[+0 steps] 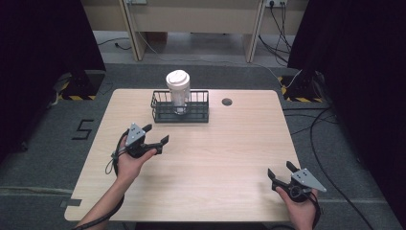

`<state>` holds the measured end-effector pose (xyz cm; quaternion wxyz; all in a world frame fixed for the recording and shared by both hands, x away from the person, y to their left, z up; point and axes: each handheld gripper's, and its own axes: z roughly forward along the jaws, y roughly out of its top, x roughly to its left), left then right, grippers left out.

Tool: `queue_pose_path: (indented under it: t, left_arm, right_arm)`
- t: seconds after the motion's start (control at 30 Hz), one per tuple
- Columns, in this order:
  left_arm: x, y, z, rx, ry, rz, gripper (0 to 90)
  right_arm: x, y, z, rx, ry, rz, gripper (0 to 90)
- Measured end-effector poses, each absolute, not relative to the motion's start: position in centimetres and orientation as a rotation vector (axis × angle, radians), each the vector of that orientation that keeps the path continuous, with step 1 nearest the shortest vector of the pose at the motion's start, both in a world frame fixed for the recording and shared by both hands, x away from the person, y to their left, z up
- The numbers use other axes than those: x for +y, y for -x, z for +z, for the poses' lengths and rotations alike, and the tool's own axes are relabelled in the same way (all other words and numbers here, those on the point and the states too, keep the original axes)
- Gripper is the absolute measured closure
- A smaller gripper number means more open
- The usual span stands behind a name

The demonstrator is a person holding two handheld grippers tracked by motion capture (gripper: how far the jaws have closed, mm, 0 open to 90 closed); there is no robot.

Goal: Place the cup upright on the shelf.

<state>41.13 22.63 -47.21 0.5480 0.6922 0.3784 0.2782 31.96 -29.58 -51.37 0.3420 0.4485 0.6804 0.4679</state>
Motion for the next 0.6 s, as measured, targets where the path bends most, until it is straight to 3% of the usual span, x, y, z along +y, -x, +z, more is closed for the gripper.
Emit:
queue_pose_path:
  t: [0.33, 0.6]
  left_arm:
    - [23.4, -37.8, -48.9, 0.896, -1.593, 0.648, 14.5]
    - [23.0, -38.1, -49.9, 0.912, -1.615, 0.616, 14.5]
  right_arm:
    - [-29.5, -32.0, -51.4, 1.774, -1.167, 1.212, 20.8]
    - [-29.5, -32.0, -51.4, 1.769, -1.165, 1.216, 20.6]
